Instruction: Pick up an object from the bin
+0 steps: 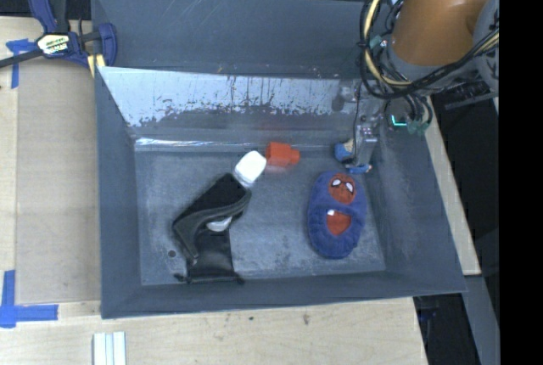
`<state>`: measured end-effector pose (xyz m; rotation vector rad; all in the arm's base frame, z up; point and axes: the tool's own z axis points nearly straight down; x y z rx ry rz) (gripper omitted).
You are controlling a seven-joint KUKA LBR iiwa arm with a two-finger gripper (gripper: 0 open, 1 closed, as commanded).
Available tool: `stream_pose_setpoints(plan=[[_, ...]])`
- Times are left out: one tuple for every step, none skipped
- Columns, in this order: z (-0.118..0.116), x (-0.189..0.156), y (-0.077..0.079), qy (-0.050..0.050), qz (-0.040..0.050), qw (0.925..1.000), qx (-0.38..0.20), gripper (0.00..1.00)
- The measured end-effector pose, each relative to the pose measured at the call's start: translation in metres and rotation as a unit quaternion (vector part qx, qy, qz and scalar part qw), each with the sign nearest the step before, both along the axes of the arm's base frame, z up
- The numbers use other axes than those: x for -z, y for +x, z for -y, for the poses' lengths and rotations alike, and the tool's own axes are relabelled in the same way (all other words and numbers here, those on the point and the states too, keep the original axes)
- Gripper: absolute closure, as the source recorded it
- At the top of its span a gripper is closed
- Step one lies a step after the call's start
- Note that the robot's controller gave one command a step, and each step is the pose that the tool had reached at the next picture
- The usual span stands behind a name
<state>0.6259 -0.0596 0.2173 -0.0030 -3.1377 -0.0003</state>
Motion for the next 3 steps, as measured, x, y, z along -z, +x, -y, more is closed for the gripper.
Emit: stream_pose_setpoints(plan=[[0.090, 0.148, -0.007, 0.000, 0.0035, 0.9991, 0.041, 0.00], [0.089, 0.116, -0.012, -0.001, 0.0059, 0.9887, 0.150, 0.00], [0.096, 0.110, -0.005, 0.003, 0.0033, 0.9610, 0.277, 0.00]])
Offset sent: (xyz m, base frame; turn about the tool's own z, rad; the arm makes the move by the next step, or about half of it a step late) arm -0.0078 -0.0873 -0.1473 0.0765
